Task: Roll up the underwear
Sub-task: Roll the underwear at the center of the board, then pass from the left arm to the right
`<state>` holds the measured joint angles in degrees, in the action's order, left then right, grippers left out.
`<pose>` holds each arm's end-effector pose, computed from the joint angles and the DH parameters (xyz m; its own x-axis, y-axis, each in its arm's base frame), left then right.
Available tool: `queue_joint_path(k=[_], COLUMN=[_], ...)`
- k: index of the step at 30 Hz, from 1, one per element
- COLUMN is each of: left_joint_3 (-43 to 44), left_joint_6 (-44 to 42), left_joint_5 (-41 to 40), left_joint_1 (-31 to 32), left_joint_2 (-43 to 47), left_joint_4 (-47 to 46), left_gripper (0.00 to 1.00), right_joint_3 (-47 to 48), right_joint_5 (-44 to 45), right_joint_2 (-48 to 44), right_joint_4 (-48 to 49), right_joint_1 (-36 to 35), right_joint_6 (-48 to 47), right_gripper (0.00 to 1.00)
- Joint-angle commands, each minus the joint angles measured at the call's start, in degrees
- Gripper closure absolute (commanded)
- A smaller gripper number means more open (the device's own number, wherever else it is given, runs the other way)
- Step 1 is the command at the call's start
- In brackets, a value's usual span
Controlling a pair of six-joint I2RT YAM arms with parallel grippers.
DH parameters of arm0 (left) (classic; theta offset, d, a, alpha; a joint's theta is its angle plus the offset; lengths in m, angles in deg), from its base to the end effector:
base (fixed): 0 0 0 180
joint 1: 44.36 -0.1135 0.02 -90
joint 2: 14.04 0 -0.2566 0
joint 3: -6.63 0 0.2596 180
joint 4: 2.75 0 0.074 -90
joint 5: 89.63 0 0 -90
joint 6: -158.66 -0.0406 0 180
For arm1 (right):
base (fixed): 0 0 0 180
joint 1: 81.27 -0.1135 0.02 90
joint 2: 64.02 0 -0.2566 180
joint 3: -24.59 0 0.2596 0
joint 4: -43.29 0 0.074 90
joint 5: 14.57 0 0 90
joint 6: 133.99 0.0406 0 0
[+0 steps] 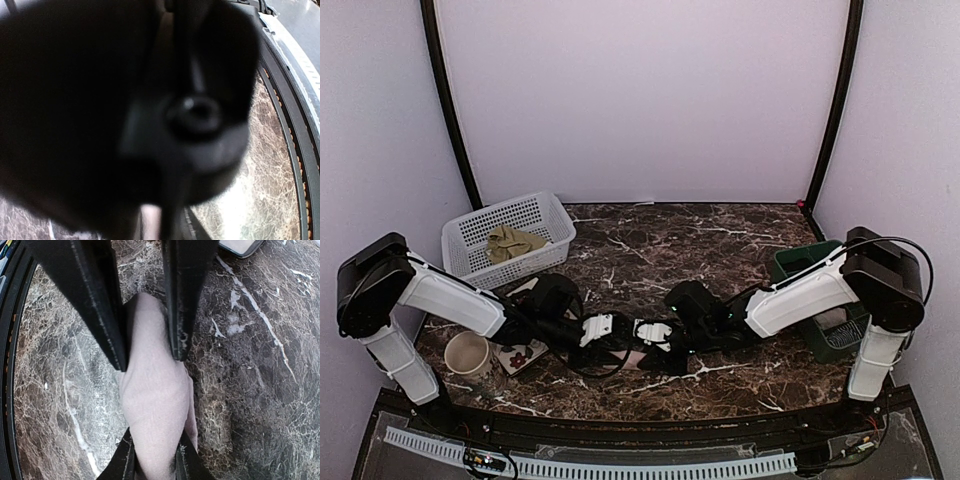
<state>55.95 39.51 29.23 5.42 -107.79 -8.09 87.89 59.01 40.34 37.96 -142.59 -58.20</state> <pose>0.1834 -0.2472 0.1187 0.0880 0.5566 -0.8261 0.9936 0.0096 0.1123 0.1614 0.3190 0.1098 -0.1073 -0.6868 -0.7189 -0.9918 0.1245 0.0291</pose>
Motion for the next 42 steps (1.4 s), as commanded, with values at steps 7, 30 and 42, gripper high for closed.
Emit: queue_joint_path(k=[7, 30, 42], left_joint_3=[-2.2, 15.5, 20.0], left_joint_6=[1.3, 3.3, 2.8], left_joint_5=[-2.3, 16.0, 21.0], left_joint_1=[0.5, -6.4, -7.8], left_joint_2=[-2.2, -13.2, -17.9], left_joint_4=[4.7, 27.0, 31.2], left_gripper=[0.87, 0.95, 0.95], right_joint_3=[-2.6, -14.0, -10.5], right_joint_5=[4.7, 13.1, 15.4], right_joint_2=[-1.2, -15.5, -9.2], right_joint_4=[-2.6, 10.5, 13.0], right_joint_1=[1.0, -1.0, -3.6], right_joint_6=[1.1, -5.2, -9.5], right_gripper=[0.80, 0.46, 0.44])
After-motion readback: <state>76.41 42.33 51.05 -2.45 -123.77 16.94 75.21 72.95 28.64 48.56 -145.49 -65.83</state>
